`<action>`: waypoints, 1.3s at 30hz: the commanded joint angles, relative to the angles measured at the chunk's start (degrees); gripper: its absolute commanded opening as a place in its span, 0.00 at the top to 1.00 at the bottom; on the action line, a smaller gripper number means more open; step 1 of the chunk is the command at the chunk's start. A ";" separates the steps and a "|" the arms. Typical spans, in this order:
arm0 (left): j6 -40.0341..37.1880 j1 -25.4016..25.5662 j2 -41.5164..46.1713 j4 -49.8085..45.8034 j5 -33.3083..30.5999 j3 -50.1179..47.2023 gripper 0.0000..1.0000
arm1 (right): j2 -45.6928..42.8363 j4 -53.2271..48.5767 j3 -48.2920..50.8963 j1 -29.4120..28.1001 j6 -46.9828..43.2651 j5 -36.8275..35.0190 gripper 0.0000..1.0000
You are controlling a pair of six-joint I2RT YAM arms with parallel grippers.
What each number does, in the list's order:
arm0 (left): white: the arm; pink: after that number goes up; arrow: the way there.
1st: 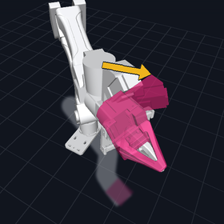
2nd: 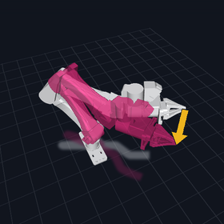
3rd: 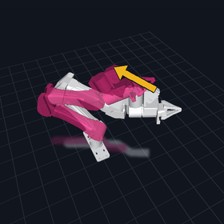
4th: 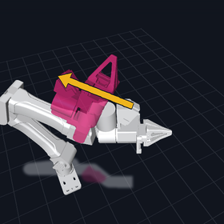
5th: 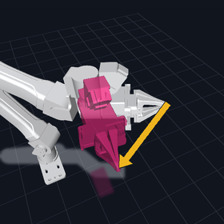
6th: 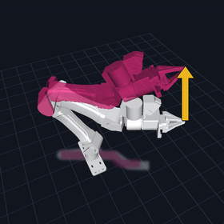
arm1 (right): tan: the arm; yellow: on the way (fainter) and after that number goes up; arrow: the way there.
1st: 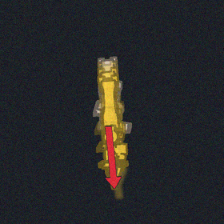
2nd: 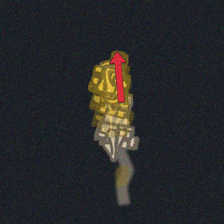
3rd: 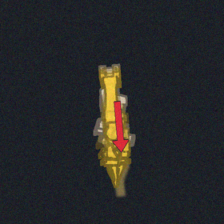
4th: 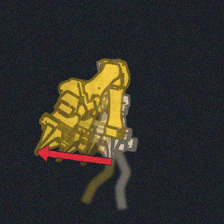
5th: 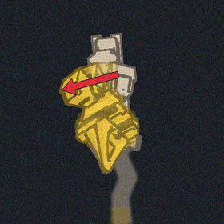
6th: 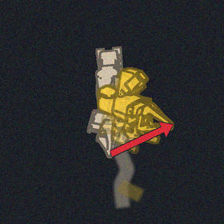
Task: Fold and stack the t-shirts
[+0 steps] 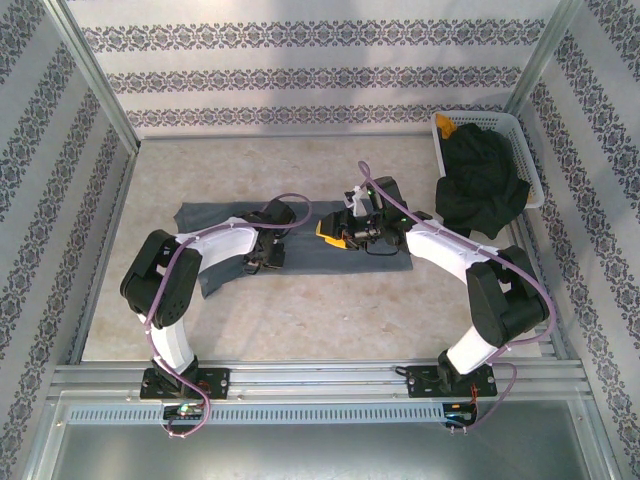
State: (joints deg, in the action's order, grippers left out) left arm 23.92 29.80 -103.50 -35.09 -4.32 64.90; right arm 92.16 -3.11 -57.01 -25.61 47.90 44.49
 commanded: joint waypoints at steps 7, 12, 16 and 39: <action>-0.61 1.50 2.05 -2.59 -3.49 1.95 1.00 | -1.56 0.46 0.93 0.46 -0.04 1.14 0.53; 1.91 1.49 4.46 -3.04 -0.64 3.20 1.00 | -1.67 -0.23 0.93 0.86 -0.43 0.69 0.54; 4.69 1.49 5.31 -2.90 2.26 3.66 1.00 | -1.55 -0.62 0.93 1.26 -0.68 0.65 0.54; 7.85 -17.77 20.11 2.09 6.29 -8.72 0.50 | -1.69 1.57 1.61 1.24 -1.41 -0.32 0.52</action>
State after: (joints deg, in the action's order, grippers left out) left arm 32.64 18.09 -86.17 -35.64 0.49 58.96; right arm 91.79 -4.08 -55.77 -24.49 47.22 44.21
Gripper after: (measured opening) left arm 0.494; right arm 0.480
